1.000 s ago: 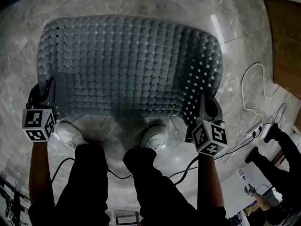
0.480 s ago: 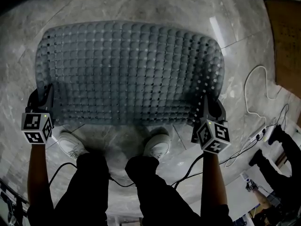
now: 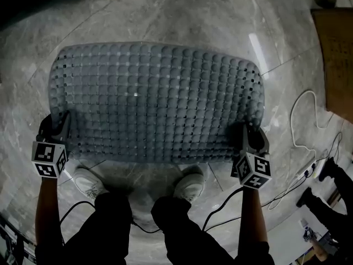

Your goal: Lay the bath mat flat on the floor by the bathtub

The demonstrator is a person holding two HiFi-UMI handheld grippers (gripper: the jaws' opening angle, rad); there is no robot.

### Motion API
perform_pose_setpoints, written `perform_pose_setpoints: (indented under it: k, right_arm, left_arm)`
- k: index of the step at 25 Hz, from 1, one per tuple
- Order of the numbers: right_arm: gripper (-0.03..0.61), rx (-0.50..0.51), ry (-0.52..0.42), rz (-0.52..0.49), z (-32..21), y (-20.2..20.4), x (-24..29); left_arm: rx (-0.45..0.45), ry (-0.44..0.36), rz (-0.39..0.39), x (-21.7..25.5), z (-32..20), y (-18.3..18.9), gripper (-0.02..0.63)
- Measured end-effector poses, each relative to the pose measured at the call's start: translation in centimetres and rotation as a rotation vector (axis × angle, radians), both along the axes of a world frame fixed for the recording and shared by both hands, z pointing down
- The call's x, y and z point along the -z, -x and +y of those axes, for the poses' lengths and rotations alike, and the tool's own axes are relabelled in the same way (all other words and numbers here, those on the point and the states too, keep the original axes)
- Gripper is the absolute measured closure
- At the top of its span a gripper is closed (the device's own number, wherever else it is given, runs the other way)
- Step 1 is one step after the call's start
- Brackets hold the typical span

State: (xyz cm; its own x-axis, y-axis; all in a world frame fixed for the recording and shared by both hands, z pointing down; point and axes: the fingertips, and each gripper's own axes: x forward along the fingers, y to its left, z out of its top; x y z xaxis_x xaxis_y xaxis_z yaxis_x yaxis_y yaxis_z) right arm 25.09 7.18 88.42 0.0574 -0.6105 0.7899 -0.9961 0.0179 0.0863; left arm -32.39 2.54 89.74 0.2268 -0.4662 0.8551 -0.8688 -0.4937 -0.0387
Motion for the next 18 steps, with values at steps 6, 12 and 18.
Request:
perform_pose_setpoints:
  k: [6, 12, 18]
  right_arm:
    - [0.39, 0.039, -0.013, -0.015, -0.3, -0.1, -0.3]
    - [0.362, 0.022, -0.046, -0.007, -0.1, -0.9, -0.3]
    - [0.327, 0.005, -0.067, -0.001, 0.2, -1.2, -0.5]
  left_arm:
    - [0.005, 0.009, -0.007, -0.3, 0.1, 0.5, 0.514]
    - [-0.016, 0.011, -0.025, -0.3, 0.2, 0.6, 0.486]
    - [-0.008, -0.028, -0.048, 0.1, 0.2, 0.8, 0.471]
